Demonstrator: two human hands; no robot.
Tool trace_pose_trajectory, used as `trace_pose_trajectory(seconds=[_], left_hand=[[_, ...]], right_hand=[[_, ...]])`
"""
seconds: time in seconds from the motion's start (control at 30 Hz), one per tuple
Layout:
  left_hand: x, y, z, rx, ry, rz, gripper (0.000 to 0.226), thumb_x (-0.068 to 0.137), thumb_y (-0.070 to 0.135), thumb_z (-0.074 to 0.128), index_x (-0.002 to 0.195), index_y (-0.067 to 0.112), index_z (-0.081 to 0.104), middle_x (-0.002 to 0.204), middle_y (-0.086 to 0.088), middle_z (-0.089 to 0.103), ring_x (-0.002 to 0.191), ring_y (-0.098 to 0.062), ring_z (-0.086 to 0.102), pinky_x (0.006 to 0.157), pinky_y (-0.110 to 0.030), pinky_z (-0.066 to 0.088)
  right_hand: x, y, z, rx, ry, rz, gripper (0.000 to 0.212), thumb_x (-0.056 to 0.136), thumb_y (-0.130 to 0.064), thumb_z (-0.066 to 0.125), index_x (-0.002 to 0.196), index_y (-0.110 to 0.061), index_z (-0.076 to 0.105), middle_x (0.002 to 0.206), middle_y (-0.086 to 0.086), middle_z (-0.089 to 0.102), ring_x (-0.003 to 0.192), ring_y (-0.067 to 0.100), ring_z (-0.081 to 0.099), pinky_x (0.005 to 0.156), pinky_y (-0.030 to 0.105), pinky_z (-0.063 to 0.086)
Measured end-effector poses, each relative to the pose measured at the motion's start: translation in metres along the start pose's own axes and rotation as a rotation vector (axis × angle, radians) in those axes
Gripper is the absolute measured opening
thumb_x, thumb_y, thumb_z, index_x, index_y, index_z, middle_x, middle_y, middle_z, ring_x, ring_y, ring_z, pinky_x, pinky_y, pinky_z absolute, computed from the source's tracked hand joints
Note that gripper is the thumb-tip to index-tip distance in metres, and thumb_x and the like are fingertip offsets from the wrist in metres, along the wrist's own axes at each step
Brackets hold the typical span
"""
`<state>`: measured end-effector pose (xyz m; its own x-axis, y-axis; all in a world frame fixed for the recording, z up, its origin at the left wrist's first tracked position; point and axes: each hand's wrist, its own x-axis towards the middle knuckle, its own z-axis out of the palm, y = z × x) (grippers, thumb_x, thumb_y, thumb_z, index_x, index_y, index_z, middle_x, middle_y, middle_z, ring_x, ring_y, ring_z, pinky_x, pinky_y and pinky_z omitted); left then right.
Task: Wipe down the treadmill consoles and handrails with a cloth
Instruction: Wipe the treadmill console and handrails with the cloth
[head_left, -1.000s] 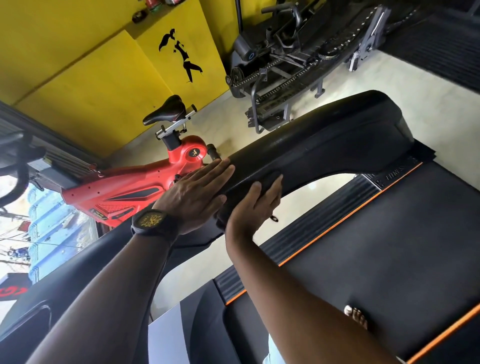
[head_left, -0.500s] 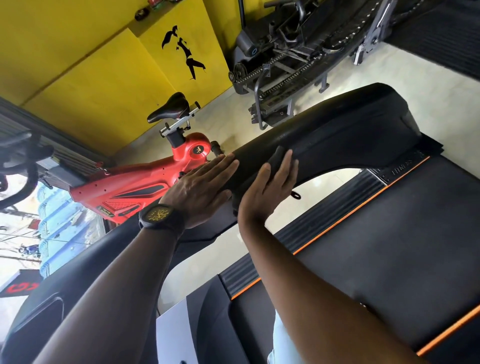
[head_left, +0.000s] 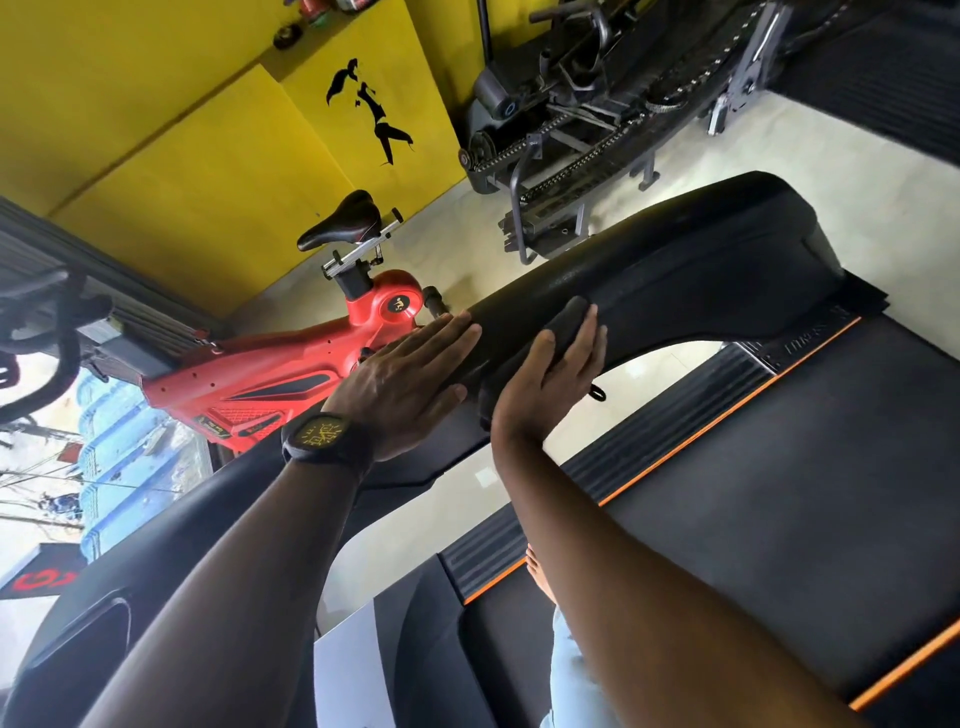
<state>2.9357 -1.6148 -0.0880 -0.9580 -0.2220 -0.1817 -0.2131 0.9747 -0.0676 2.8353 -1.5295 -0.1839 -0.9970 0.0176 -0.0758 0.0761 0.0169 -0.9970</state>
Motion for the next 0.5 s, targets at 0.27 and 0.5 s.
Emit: trace_pose_trajectory(seconds=[0.27,0.5], left_hand=[[0.000,0.004,-0.005,-0.063,0.010,-0.023,0.062,0.103,0.047,0.024,0.159,0.022,0.020,0.164,-0.001,0.021,0.151,-0.020,0.018,0.120,-0.041,0.021],[0.018,0.011,-0.015,0.000,-0.003,0.011,0.065,0.103,0.048,0.020,0.158,0.014,0.024,0.163,-0.008,0.027,0.149,-0.023,0.028,0.116,-0.033,0.018]], right_hand=[[-0.024,-0.003,0.001,0.019,-0.063,0.143,0.061,0.100,-0.045,0.036,0.157,-0.022,0.034,0.161,0.013,0.031,0.141,0.035,0.039,0.106,0.057,0.047],[-0.011,0.015,0.009,0.085,0.053,0.343,0.067,0.096,-0.054,0.027,0.157,-0.026,0.034,0.160,0.009,0.036,0.143,0.031,0.038,0.115,0.055,0.038]])
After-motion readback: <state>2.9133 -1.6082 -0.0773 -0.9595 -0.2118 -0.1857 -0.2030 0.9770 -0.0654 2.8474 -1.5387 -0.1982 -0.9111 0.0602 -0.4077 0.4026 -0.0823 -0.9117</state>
